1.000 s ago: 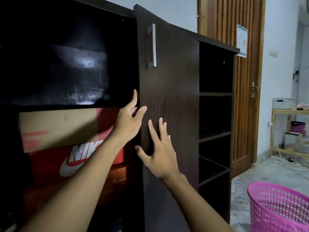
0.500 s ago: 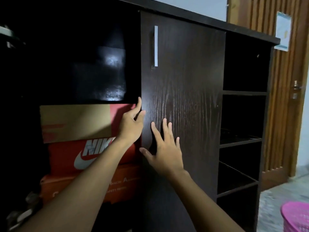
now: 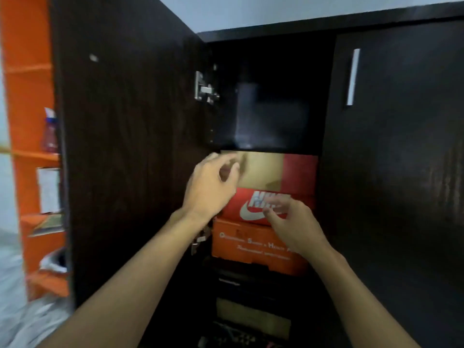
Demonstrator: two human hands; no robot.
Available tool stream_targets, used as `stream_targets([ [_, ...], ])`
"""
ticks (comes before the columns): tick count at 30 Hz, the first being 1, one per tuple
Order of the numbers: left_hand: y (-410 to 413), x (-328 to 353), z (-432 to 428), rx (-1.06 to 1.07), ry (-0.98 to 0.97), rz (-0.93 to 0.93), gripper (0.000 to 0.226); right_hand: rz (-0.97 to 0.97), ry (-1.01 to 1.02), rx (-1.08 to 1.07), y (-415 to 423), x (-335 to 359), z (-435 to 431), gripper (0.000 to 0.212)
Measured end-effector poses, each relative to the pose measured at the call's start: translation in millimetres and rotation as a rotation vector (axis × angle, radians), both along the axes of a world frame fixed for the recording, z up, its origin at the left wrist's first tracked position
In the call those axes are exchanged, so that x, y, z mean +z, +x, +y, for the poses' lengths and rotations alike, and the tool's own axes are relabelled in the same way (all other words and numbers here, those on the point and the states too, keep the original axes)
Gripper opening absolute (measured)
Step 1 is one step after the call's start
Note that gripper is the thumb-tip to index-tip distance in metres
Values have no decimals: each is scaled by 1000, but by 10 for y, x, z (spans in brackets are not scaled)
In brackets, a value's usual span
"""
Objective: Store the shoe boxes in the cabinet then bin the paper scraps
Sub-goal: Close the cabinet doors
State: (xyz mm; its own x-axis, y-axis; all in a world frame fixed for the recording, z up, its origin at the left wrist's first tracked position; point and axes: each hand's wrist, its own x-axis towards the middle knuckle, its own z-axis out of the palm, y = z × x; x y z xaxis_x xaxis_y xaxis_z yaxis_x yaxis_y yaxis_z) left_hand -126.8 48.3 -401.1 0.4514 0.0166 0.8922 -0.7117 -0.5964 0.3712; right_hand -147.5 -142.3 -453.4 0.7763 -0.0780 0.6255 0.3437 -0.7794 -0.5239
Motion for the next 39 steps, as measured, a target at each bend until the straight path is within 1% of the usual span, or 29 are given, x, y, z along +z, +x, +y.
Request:
stream_targets([
  [2,-231,62,294,288,56,-277,34,1,2,165,101,-97,201,28],
  [3,-338,100,430,412,63,-369,38,15,13,243,132,-134,313,28],
  [4,-425,127,564,525,46,-409,44,32,32,316,161,-175,431,28],
  [5,-490,140,709,613,4,-399,52,40,55,386,181,-218,557,29],
  [6,-538,145,853,659,-58,-345,62,50,71,446,186,-248,699,30],
  [8,-600,125,1112,647,-191,-179,76,54,87,555,159,-312,993,40],
  [10,-670,116,1294,609,-283,-48,78,79,103,645,100,-390,1271,54],
  [11,-718,131,1355,584,-347,-26,74,96,102,681,62,-438,1395,59],
  [13,-811,191,1408,487,-462,-27,54,108,104,738,-25,-509,1614,66],
  [15,-890,227,1434,420,-430,-40,30,98,132,783,-102,-550,1802,73],
  [16,-922,225,1452,387,-395,-44,24,91,147,807,-130,-562,1883,76],
  [18,-1017,204,1442,276,-345,-42,20,85,168,832,-197,-558,2004,82],
  [21,-1132,182,1438,106,-259,-59,23,55,238,814,-335,-578,2098,95],
  [24,-1147,161,1309,27,-192,-146,24,-4,238,744,-509,-589,1993,101],
  [26,-1111,120,1118,-56,-162,-182,29,-79,228,692,-607,-603,1807,96],
  [29,-1002,34,751,-218,-106,-197,44,-129,264,637,-748,-585,1382,87],
  [31,-871,-6,478,-297,-55,-207,50,-141,214,584,-814,-569,1052,84],
  [33,-724,-43,195,-350,11,-156,53,-191,197,524,-843,-587,741,77],
  [35,-554,-109,-71,-344,126,-92,56,-213,257,425,-848,-622,449,75],
  [37,-323,-204,-307,-336,231,-108,57,-242,258,281,-807,-667,213,74],
  [39,-114,-261,-504,-321,301,-123,58,-321,112,56,-692,-724,15,68],
])
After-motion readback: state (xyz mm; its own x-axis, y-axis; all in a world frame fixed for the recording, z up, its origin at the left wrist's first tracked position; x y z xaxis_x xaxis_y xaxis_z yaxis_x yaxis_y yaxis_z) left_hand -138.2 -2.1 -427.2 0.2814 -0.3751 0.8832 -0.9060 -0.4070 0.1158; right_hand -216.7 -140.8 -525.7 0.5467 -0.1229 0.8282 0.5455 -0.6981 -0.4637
